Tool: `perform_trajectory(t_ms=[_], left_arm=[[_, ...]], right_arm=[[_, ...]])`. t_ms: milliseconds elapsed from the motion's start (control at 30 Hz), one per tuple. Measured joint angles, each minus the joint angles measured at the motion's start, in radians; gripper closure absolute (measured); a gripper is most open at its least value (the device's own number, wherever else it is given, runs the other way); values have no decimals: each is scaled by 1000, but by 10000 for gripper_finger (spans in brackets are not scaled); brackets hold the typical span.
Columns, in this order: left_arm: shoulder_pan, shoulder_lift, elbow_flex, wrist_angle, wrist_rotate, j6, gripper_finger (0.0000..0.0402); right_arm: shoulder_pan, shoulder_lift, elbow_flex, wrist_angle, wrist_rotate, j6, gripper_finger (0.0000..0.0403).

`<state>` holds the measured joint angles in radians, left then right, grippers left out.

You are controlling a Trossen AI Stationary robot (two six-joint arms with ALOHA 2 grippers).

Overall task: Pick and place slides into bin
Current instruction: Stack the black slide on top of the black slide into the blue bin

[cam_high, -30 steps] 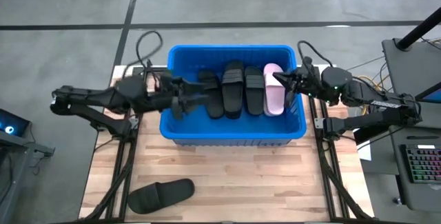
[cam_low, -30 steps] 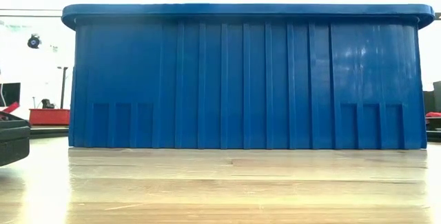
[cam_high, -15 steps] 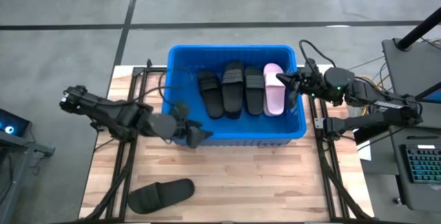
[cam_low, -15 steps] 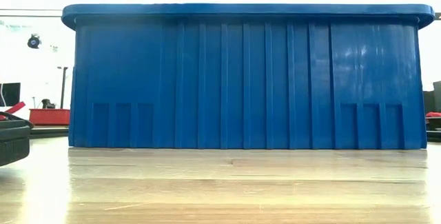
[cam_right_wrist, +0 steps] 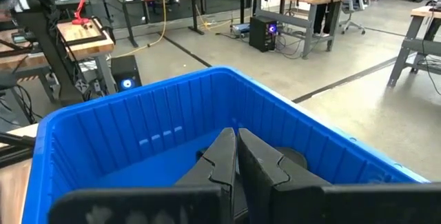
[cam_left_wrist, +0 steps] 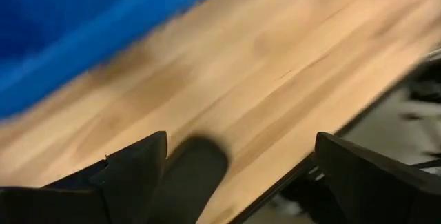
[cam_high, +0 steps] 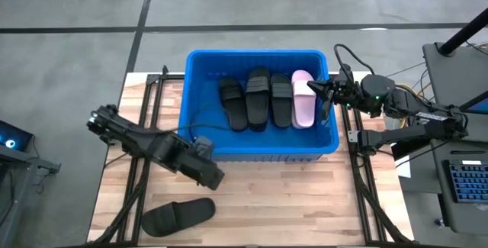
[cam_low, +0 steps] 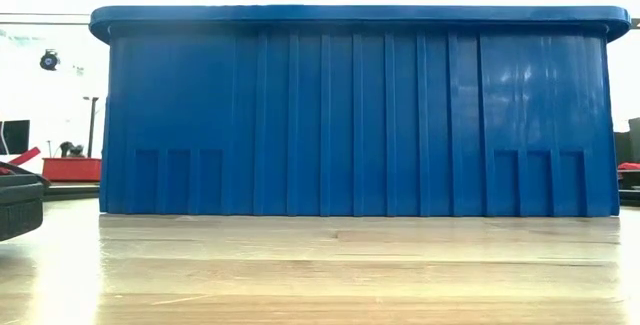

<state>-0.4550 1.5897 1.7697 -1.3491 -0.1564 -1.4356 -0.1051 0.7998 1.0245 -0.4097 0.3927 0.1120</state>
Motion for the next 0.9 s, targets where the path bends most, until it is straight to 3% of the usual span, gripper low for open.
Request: perform_trajectory(t_ms=[233, 333, 667, 900], left_arm=[[-34, 104, 50, -209, 170, -301, 48], [-51, 132, 44, -220, 253, -391, 48], [-136, 234, 29, -220, 292, -607, 48], [-182, 298, -40, -222, 452, -704, 48]], right_arm=[[0, 1, 0, -1, 0, 0, 394], [0, 1, 0, -1, 0, 0, 394], [0, 1, 0, -2, 0, 0, 394], [0, 1, 0, -2, 0, 0, 394]])
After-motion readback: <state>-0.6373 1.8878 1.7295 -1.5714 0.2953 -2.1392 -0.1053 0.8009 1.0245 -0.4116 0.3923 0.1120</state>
